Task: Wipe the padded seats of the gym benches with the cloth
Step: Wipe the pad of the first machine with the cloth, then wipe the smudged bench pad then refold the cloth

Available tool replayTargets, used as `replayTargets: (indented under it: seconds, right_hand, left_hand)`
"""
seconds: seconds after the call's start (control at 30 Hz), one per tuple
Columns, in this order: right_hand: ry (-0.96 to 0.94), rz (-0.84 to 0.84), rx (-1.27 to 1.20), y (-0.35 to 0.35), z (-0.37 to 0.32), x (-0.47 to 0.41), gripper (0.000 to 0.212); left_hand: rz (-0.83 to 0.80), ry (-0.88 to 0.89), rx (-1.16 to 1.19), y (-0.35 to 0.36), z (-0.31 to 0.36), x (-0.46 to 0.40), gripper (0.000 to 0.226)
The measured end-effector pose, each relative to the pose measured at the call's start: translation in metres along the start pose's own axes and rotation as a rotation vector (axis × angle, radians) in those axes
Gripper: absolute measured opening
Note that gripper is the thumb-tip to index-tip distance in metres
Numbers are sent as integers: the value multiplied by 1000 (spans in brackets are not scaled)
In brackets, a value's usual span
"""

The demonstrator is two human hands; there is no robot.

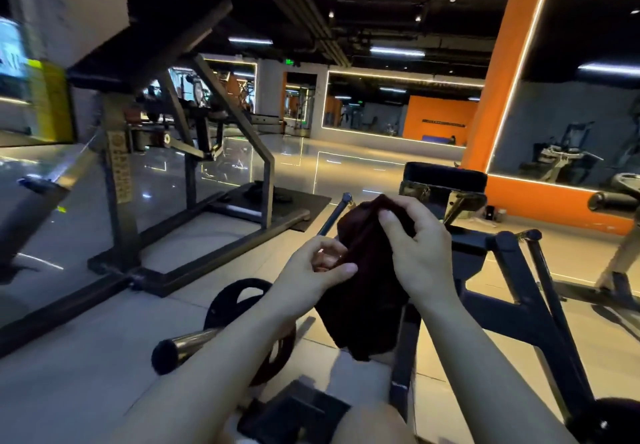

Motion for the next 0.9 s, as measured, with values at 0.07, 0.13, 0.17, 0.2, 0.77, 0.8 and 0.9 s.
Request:
replayTargets:
  seconds: [0.07, 0.13, 0.17, 0.2, 0.77, 0.8, 0.9]
  right_hand:
    - [15, -4, 12, 8, -9, 10, 18]
    - [26, -17, 49, 16, -15, 19, 14]
    - [40, -28, 67, 20, -16, 22, 11]
    - [62, -43, 83, 25, -16, 25, 9]
    - [280, -450, 45, 261, 47, 7, 24]
    - [301, -494, 31, 275, 50, 6, 23]
    - [333, -551, -33, 307, 54, 0, 22]
  left_hand:
    - [-19, 10, -70, -13, 3, 16, 18]
    - [-56, -5, -178, -24, 3, 29, 18]
    - [-62, -13, -207, -31, 2, 35, 15]
    - [-51, -21, -223, -40, 0, 39, 13]
    - [213, -250, -287, -290, -111, 49, 15]
    - [271, -221, -382, -307, -109, 47, 14]
    - [434, -175, -679, -348, -97, 49, 12]
Point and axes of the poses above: each hand's wrist, its own x-axis away from the middle knuckle, its own y-axis out of the palm, z = x × y, the point moved 10 cm from there along -x, towards the middle knuckle, and after that the axes turned 13 degrees about -x, right-handed, at the moved point
